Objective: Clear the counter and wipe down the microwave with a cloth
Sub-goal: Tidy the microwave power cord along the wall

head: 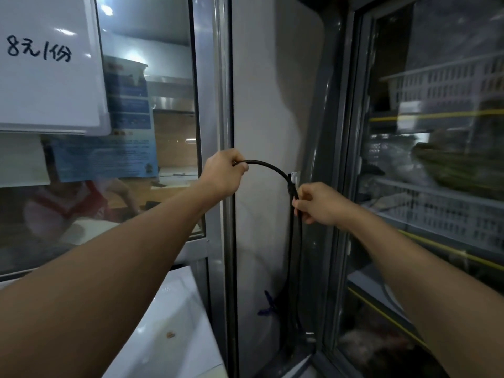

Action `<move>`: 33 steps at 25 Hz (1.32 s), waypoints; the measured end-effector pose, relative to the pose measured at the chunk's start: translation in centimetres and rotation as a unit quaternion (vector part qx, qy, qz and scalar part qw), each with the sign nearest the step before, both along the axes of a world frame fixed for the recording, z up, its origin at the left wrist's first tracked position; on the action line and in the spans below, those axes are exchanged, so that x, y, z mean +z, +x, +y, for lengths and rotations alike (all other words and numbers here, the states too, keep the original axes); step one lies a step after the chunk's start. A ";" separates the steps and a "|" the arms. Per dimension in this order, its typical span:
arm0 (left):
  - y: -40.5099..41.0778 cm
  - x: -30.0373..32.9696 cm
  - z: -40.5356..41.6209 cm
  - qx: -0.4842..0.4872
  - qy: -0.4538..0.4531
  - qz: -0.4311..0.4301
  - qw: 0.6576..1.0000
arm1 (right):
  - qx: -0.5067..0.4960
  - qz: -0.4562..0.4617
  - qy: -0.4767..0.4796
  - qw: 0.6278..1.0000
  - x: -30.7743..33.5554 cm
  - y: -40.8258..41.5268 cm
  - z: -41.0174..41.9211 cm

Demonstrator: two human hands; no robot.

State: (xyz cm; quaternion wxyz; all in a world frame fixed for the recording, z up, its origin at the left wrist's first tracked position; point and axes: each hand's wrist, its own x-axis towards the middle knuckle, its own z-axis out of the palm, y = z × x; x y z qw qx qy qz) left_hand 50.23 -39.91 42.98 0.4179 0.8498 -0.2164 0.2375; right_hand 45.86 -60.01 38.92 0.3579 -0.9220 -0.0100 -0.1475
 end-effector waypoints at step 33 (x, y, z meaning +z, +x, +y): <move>0.6 -11.9 -5.5 -0.028 -0.132 0.150 0.979 | -0.093 -0.176 0.174 0.965 9.1 1.3 -1.3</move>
